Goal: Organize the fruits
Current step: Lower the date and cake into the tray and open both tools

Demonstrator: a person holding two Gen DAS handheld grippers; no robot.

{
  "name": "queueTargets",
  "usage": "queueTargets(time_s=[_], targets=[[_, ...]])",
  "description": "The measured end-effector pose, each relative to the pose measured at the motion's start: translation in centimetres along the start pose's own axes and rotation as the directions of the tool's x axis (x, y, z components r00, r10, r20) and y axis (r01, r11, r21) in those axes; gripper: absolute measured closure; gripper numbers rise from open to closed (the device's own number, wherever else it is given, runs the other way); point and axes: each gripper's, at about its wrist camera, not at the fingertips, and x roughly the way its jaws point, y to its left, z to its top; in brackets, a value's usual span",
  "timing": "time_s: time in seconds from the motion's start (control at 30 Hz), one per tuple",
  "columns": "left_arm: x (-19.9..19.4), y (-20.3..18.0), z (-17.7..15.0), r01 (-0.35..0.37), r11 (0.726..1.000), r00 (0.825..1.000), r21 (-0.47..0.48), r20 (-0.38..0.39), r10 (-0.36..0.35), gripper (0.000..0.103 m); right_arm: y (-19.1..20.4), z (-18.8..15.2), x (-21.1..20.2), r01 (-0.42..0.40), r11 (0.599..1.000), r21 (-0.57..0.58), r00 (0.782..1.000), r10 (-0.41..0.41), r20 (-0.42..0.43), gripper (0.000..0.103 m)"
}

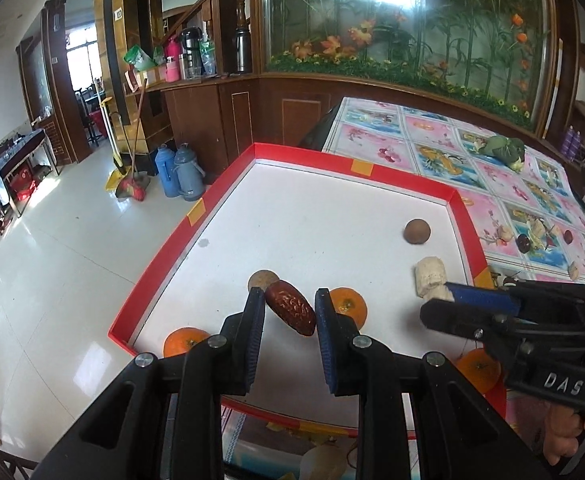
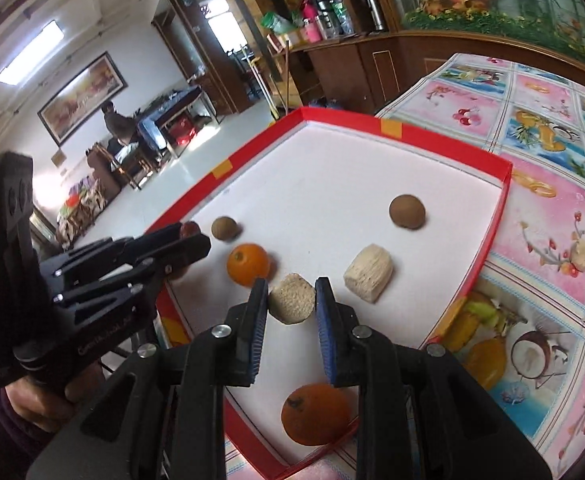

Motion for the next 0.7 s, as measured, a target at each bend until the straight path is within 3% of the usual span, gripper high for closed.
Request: queueTargets(time_s=[0.47, 0.5, 0.63, 0.7], targets=[[1.3, 0.1, -0.9, -0.032, 0.999, 0.998, 0.002, -0.059, 0.032, 0.077, 1.4, -0.9, 2.0, 0.106, 0.986, -0.129, 0.993, -0.113, -0.047, 0.076], [1.3, 0.1, -0.9, -0.034, 0.999, 0.997, -0.001, -0.062, 0.034, 0.075, 1.4, -0.8, 2.0, 0.107, 0.986, -0.128, 0.992, -0.114, -0.047, 0.076], [0.9, 0.4, -0.8, -0.056, 0.998, 0.997, -0.018, -0.057, 0.055, 0.051, 1.1, -0.8, 1.4, 0.096, 0.99, -0.108, 0.994, -0.101, -0.036, 0.076], [0.4, 0.5, -0.7, -0.06, 0.998, 0.997, -0.026, -0.047, 0.059, 0.05, 1.1, -0.7, 0.4, 0.086, 0.991, -0.099, 0.996, -0.087, -0.003, 0.076]])
